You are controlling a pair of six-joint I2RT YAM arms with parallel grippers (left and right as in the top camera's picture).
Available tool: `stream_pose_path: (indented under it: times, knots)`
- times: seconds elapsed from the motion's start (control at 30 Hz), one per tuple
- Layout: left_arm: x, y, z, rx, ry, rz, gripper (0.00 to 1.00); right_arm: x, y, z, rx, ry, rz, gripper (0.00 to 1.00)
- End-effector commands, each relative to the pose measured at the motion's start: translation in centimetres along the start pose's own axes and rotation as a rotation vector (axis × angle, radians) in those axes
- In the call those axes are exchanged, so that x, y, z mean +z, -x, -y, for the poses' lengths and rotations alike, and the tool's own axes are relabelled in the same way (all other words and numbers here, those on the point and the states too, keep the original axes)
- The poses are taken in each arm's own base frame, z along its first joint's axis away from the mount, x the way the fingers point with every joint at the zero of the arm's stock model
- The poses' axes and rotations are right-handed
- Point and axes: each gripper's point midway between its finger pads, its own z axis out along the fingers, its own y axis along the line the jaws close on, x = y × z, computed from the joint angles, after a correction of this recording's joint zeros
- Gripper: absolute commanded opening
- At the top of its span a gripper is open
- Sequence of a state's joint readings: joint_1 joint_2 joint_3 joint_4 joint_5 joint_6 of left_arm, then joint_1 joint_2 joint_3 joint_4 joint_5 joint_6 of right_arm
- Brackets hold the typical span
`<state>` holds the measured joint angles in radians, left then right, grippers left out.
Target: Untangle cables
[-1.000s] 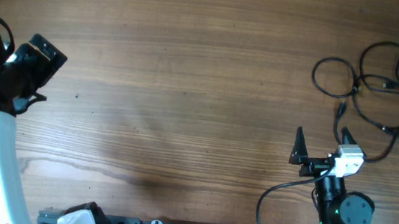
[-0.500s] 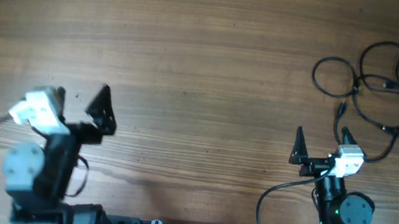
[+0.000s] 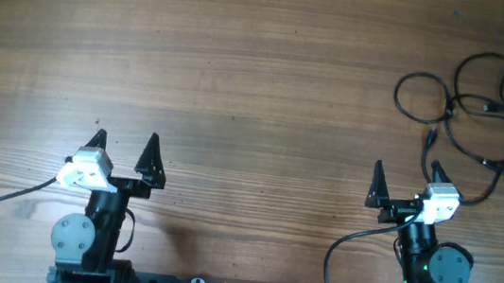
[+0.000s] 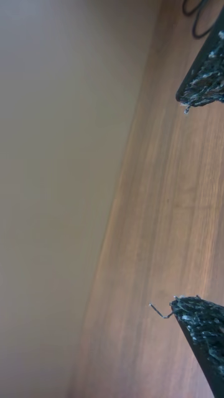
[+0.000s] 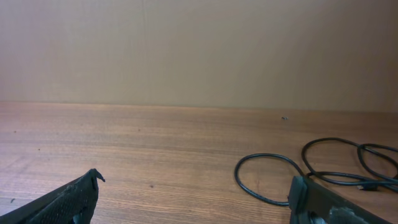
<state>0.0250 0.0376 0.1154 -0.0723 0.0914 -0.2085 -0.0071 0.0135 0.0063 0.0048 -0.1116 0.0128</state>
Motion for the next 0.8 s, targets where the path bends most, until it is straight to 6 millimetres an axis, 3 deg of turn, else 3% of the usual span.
stream_pose_path:
  times: [0.0,0.23,0.77]
  knots:
    - [0.1,-1.0,-0.6,0.127,0.018,-0.002,1.00,0.0,0.2,-0.4,-0.007,0.019,0.010,1.00]
    - [0.4,-4.4,-1.3,0.120,0.019,-0.073,1.00,0.0,0.2,-0.4,-0.007,0.019,0.010,1.00]
    - [0.4,-4.3,-1.4,0.120,0.026,-0.069,1.00,0.0,0.2,-0.4,-0.007,0.019,0.010,1.00]
